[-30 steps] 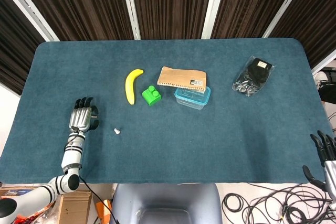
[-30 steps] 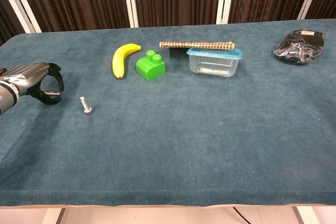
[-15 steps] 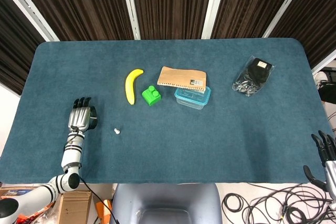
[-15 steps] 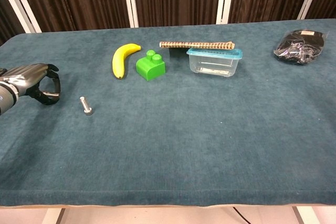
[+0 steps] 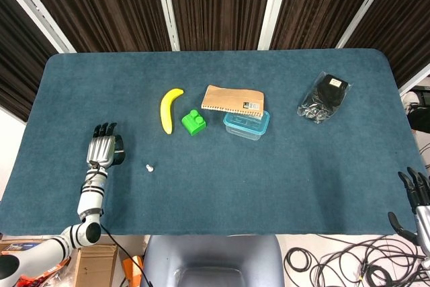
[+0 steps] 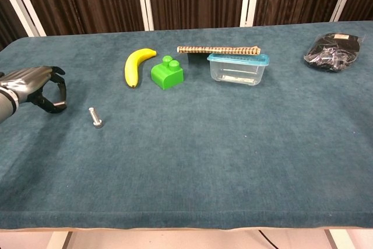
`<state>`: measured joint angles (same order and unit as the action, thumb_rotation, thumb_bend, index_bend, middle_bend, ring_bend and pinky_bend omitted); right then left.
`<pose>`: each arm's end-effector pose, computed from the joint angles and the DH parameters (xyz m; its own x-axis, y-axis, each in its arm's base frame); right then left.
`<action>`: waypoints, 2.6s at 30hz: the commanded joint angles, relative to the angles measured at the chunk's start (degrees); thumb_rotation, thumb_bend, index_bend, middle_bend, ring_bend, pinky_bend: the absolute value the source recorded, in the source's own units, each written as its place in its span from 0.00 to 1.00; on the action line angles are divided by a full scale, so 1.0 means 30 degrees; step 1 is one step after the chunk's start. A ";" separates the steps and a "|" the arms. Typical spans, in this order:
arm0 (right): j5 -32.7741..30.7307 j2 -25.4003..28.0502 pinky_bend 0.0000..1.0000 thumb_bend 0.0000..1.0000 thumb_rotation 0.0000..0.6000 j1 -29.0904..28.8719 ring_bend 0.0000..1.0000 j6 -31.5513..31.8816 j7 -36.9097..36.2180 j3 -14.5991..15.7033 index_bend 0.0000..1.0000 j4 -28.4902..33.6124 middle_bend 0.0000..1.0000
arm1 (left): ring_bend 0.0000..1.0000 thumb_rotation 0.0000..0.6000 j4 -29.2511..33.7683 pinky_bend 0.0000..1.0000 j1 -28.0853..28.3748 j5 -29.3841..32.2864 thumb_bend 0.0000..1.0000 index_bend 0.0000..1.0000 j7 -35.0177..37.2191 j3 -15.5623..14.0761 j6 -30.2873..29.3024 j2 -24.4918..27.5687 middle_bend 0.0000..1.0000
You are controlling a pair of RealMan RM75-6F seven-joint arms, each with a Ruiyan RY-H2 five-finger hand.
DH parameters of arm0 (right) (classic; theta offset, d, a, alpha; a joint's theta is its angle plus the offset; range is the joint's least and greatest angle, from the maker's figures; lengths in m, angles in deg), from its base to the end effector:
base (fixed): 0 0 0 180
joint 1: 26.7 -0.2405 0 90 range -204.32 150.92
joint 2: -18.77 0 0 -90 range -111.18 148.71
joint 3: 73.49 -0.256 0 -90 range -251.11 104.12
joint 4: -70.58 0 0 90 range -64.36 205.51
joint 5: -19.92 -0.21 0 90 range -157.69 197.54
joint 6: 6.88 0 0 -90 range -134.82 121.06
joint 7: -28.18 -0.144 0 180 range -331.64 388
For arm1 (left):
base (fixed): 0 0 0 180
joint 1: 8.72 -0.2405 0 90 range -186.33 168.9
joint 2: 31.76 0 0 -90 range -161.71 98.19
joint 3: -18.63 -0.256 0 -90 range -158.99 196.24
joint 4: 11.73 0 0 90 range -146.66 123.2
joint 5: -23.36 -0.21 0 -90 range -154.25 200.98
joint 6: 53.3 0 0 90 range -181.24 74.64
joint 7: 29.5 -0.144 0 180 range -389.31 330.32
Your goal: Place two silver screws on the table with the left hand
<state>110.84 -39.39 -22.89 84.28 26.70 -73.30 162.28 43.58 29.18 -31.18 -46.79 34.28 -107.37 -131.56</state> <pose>-0.3285 -0.1217 0.1949 0.4793 -0.0154 0.8775 -0.8765 0.0419 0.4795 -0.2598 0.3878 -0.0091 0.4368 0.1938 0.8784 0.8901 0.0483 -0.4532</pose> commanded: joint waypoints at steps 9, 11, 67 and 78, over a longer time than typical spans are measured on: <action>-0.0049 -0.0037 0.03 0.29 1.00 -0.0056 0.00 -0.0123 0.0165 -0.0012 0.00 0.0047 0.00 | 0.01 1.00 0.0864 0.03 -0.0281 -0.0352 0.34 0.60 0.1024 0.0247 -0.0260 0.0583 0.10; -0.0051 -0.0037 0.03 0.29 1.00 -0.0057 0.00 -0.0124 0.0166 -0.0013 0.00 0.0048 0.00 | 0.01 1.00 0.0876 0.03 -0.0285 -0.0356 0.34 0.59 0.1039 0.0248 -0.0260 0.0592 0.10; -0.0253 -0.0137 0.03 0.29 1.00 -0.0169 0.00 -0.0377 0.0628 -0.0054 0.00 0.0169 0.00 | 0.01 1.00 0.3301 0.04 -0.1297 -0.1737 0.31 0.24 0.3873 -0.0014 -0.0889 0.2835 0.10; -0.0061 -0.0285 0.03 0.29 1.00 0.0085 0.00 0.0174 0.0824 -0.0037 0.00 0.0159 0.00 | 0.00 1.00 1.0705 0.00 -0.6958 -1.0017 0.32 0.00 0.6790 -0.5330 -0.8574 0.9576 0.00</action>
<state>110.65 -40.02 -22.71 84.67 28.84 -73.36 162.78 71.51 14.66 -53.18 -32.10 24.62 -125.72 -108.94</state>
